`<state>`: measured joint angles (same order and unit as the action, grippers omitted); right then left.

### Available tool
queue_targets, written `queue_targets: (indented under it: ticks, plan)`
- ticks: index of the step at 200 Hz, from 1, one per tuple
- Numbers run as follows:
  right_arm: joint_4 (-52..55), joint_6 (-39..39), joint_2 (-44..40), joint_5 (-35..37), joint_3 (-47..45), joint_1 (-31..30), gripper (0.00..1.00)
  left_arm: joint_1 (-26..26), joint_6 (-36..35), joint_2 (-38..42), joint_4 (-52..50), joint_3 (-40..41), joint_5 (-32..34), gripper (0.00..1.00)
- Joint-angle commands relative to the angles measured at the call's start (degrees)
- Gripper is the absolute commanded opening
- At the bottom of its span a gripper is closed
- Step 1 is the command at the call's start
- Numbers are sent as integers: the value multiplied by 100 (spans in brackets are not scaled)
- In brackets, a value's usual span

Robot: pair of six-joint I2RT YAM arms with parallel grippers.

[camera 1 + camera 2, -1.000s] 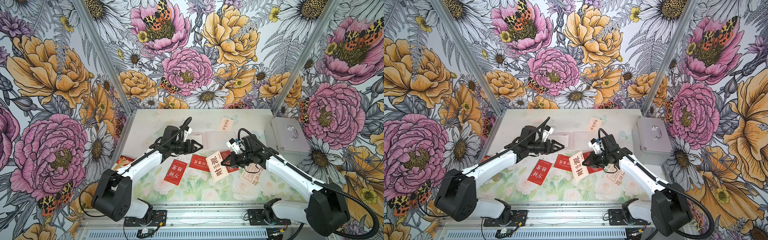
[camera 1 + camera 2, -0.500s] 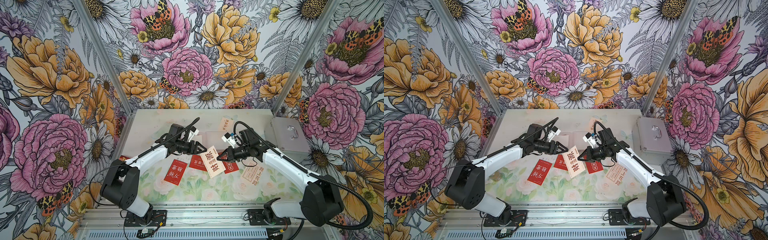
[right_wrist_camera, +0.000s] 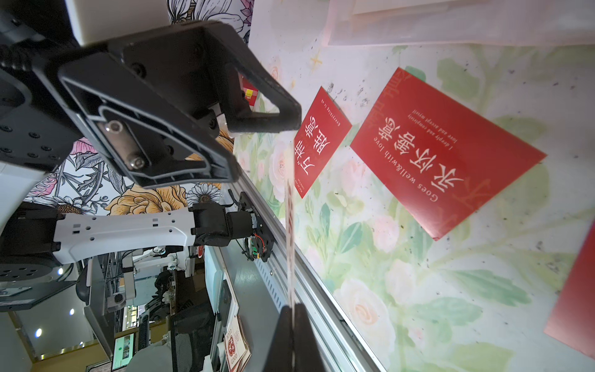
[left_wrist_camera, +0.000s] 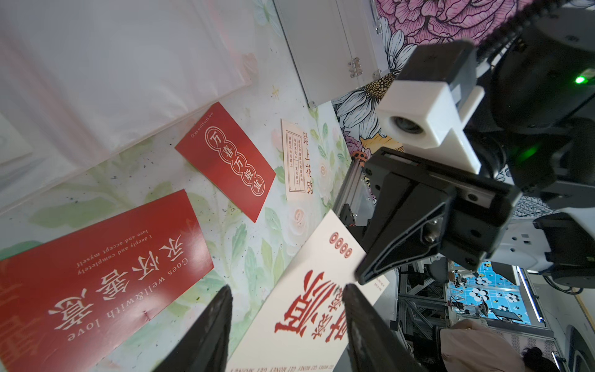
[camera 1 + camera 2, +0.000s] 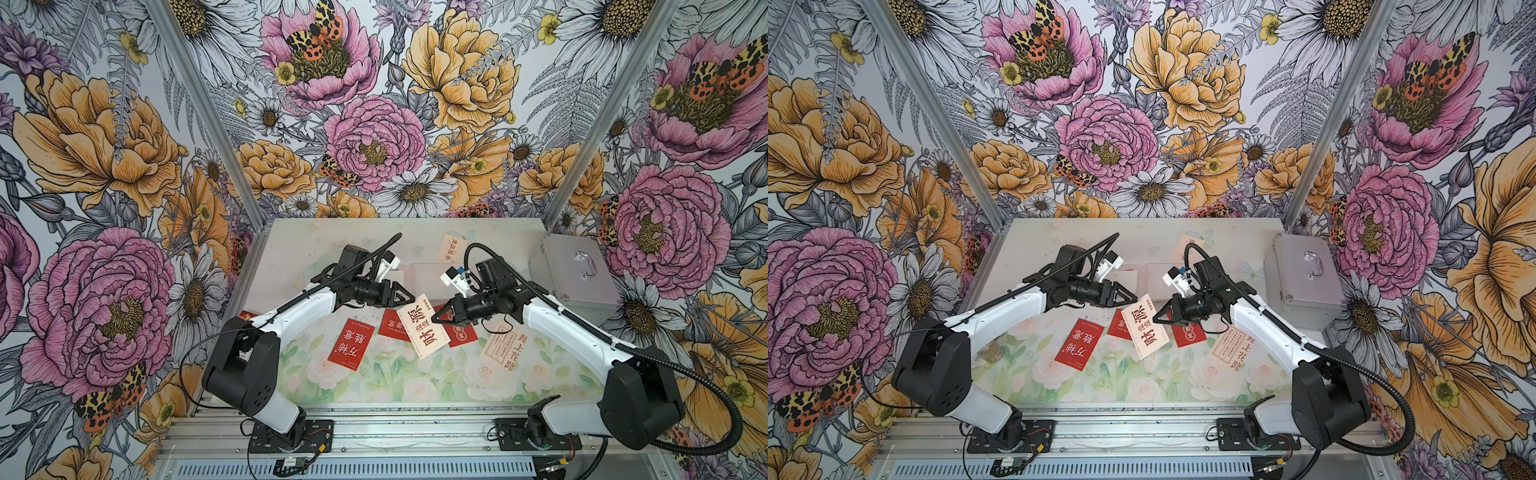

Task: Place the photos into the photo albums
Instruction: Pick up the photo at the center of the board.

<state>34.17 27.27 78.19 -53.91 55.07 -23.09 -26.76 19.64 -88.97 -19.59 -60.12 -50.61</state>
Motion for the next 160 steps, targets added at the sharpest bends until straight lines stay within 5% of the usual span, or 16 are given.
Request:
queue_targets:
  ticks: [1, 52, 160]
  plan:
    - [2, -151, 78, -131, 240, -64, 0, -13, -115, -67, -53, -141, -67, 56]
    - [2, -212, 165, -146, 277, -73, 0, -37, -136, -81, -53, -158, -291, 55]
    - [4, -264, 396, -1, 586, 27, 0, -89, -73, -56, -53, -102, -513, 36]
